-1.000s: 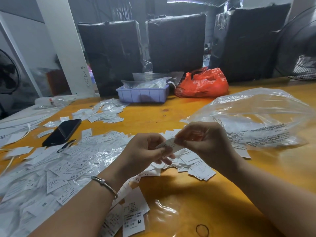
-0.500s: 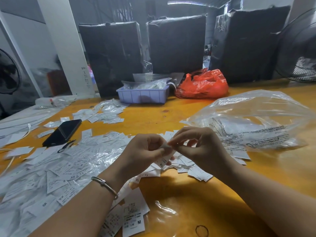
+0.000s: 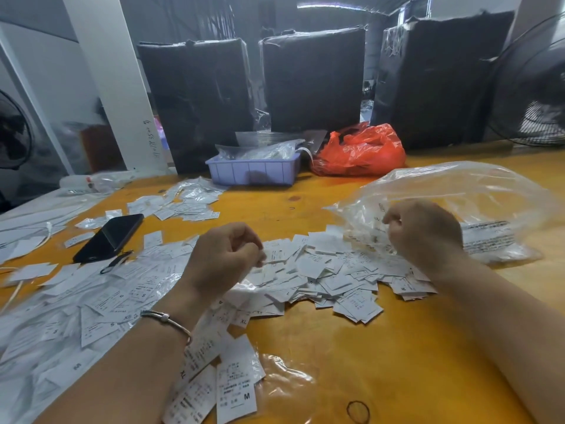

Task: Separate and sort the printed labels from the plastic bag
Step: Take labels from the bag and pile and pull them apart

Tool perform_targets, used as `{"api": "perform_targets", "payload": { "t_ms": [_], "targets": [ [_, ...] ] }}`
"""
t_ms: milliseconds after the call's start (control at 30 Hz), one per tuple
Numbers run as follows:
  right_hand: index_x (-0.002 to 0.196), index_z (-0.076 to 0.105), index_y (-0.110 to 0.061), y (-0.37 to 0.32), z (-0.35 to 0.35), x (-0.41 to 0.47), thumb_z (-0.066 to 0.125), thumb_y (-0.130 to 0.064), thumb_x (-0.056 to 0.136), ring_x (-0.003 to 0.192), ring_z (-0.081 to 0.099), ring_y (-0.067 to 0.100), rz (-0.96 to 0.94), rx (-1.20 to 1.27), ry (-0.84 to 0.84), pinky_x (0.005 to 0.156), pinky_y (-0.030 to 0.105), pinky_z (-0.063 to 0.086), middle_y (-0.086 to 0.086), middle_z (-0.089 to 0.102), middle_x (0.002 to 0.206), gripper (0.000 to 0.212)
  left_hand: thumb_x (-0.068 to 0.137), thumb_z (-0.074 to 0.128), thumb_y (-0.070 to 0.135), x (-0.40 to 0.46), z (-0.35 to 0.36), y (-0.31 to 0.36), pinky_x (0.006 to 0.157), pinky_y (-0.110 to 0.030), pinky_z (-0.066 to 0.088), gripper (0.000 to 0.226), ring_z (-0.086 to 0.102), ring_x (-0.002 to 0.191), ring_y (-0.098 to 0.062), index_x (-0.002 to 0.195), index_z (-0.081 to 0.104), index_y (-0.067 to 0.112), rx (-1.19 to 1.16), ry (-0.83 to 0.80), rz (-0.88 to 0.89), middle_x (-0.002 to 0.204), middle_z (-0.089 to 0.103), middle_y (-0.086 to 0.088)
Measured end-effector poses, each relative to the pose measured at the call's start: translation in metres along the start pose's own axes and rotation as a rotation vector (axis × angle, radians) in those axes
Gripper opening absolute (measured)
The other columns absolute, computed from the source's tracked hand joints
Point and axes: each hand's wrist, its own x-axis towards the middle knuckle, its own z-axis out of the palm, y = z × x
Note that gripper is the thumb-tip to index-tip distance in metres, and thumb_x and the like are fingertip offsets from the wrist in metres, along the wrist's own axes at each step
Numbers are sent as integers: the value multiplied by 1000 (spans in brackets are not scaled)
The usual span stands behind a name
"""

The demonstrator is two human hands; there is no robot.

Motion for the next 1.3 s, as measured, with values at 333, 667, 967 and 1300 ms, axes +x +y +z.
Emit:
{"api": "perform_targets", "payload": {
  "t_ms": [333, 667, 967, 1300],
  "targets": [
    [101, 62, -13, 30, 16, 9, 49, -18, 89, 112, 45, 29, 258, -389, -294, 93, 43, 33, 8, 56, 112, 18, 81, 43, 10, 10, -6, -22, 57, -30, 36, 28, 49, 72, -26, 54, 50, 10, 631, 121, -212, 71, 56, -8],
    [83, 75, -20, 30, 17, 10, 56, -15, 88, 94, 53, 33, 197, -205, 28, 82, 38, 34, 9, 68, 92, 20, 85, 54, 14, 8, 0, -21, 87, -37, 38, 20, 39, 121, -20, 95, 63, 29, 615, 25, -179, 119, 53, 3],
    [78, 66, -4, -8, 11, -4, 54, -7, 90, 61, 62, 29, 203, 622, 20, 54, 36, 51, 14, 66, 69, 17, 85, 68, 25, 2, 12, -6, 107, -35, 32, 28, 32, 133, -9, 111, 62, 36, 214, -117, 43, 144, 35, 10],
    [101, 69, -2, -63, 10, -42, 66, 15, 77, 72, 68, 27, -144, 1087, -420, 75, 32, 59, 16, 71, 78, 29, 71, 73, 48, -5, 18, 12, 82, -15, 53, 71, 62, 105, 4, 135, 45, 37, -145, -346, -59, 124, 60, 13]
  ]
}}
